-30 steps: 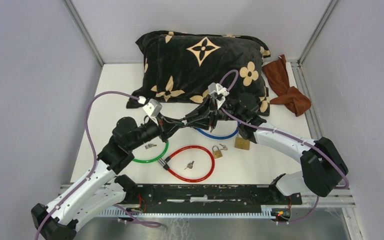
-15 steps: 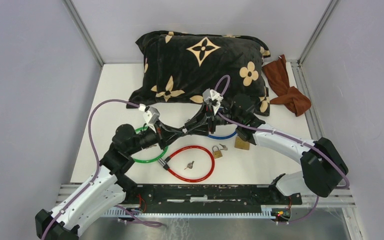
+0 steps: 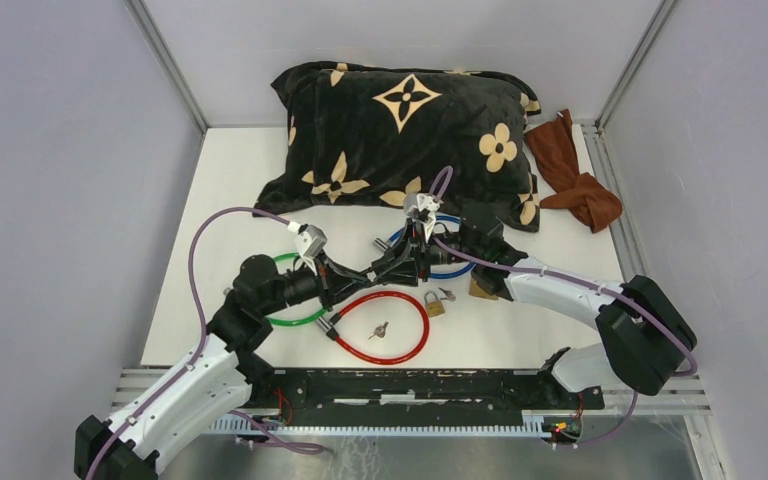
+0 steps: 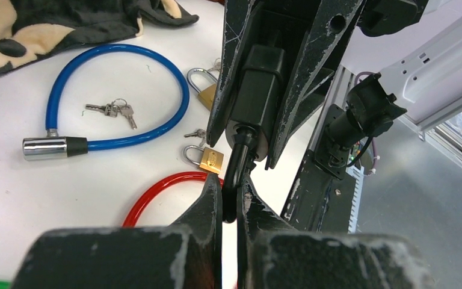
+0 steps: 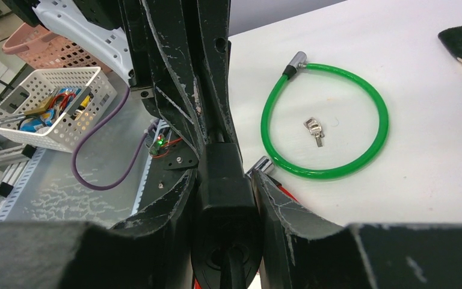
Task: Lock with the key
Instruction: Lock the lock.
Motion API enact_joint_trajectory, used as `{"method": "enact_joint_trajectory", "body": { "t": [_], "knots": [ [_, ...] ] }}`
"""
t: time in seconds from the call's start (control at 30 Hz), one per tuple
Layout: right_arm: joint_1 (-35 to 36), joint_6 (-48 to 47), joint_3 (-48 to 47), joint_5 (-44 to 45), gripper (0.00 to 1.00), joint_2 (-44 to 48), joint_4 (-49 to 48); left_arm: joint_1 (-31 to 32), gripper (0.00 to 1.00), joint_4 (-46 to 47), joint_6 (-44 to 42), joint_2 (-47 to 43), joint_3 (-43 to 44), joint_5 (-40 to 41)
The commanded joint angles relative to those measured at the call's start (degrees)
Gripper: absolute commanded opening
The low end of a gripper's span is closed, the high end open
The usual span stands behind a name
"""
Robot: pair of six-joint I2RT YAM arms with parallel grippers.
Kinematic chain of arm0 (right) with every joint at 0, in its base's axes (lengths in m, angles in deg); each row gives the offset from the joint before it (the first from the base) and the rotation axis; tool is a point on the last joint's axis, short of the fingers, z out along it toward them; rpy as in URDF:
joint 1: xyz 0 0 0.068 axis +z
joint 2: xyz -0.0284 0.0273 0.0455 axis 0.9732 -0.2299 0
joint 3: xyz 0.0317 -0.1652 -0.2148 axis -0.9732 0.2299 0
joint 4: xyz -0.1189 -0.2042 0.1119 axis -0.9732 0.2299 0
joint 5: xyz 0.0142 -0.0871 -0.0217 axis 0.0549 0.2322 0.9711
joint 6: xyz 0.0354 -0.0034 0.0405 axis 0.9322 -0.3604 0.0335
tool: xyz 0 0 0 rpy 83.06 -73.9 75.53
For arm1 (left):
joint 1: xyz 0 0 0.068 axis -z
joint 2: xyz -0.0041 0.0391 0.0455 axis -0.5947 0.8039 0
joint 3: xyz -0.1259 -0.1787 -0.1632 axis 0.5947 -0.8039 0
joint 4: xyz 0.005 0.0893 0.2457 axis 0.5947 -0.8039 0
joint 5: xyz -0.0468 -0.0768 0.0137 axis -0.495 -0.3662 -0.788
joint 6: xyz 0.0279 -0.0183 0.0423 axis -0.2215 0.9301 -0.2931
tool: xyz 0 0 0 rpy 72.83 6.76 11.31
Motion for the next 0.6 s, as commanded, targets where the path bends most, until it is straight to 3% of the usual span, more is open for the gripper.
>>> {"method": "enact_joint_trajectory", "body": {
  "t": [0.0,0.27,0.43,0.53,0.57],
  "knots": [
    [5.5,2.3,0.5,6.9,0.00,0.3,-2.1,2.4,0.03,12.3,1.6,-0.6,2.7,-8.9],
    [4.0,4.2,1.3,7.5,0.00,2.8,-1.4,2.5,0.29,5.3,-5.5,-2.1,5.0,-7.4],
    [3.0,3.3,1.8,8.0,0.00,3.8,0.9,2.4,0.60,-2.7,-12.0,-2.9,8.1,-7.5],
    [2.7,3.7,2.1,8.6,0.00,3.6,1.1,2.4,0.73,-7.3,-16.2,-3.5,9.3,-6.8],
    [2.6,3.9,2.2,8.8,0.00,3.5,1.1,2.4,0.88,-8.2,-17.7,-3.7,9.7,-6.6]
  ]
}}
